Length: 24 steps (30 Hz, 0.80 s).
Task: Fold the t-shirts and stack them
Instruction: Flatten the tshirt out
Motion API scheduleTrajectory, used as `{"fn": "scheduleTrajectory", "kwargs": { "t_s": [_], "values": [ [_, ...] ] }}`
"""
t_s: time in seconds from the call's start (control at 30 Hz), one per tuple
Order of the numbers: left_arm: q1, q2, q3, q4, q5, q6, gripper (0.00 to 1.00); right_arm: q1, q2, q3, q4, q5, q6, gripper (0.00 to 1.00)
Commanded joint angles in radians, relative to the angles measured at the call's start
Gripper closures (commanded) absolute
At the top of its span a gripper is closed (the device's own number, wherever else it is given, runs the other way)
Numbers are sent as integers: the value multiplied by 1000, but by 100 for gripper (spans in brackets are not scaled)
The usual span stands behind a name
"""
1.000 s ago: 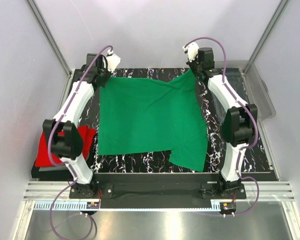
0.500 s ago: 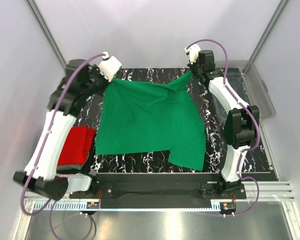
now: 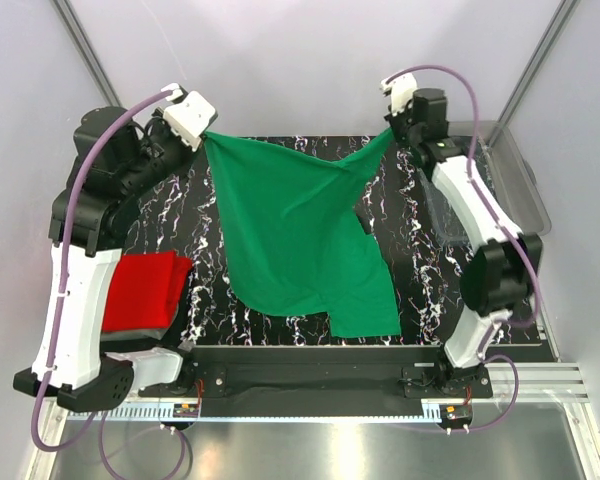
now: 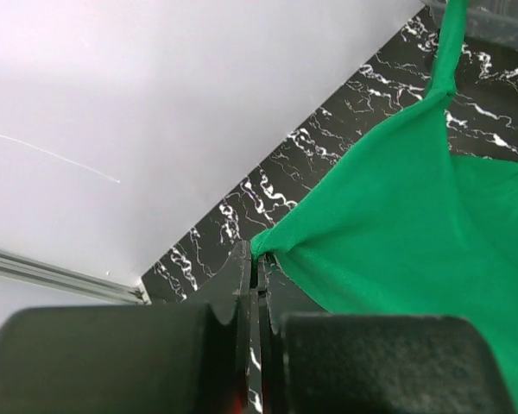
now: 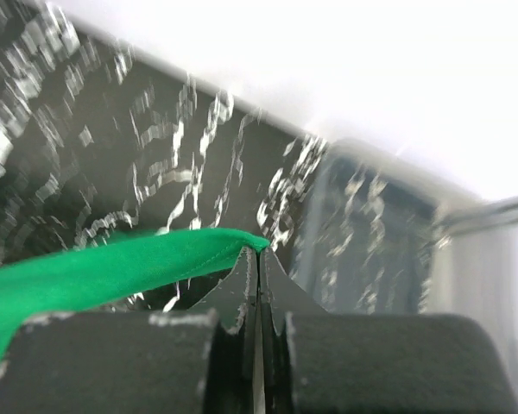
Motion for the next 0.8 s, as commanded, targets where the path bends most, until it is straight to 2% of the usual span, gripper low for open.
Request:
{"fn": "scheduleTrajectory", "kwargs": {
  "t_s": [0.0, 0.13, 0.33, 0.53, 0.77],
  "values": [
    [-1, -4, 100, 37, 13, 18, 100, -6, -231, 41, 44, -52, -15, 100],
    [-1, -44, 130, 36, 16, 27, 100, -3, -415, 44, 44, -80, -52, 100],
    [9, -173, 48, 16, 18, 26, 100, 12, -623, 32, -13, -121, -75, 100],
    [68, -303, -3, -4, 76, 7, 100, 17, -843, -45, -47, -236, -89, 100],
    [161, -406, -6, -24, 186, -56, 100, 18, -937, 82, -124, -250, -40, 100]
  ]
}}
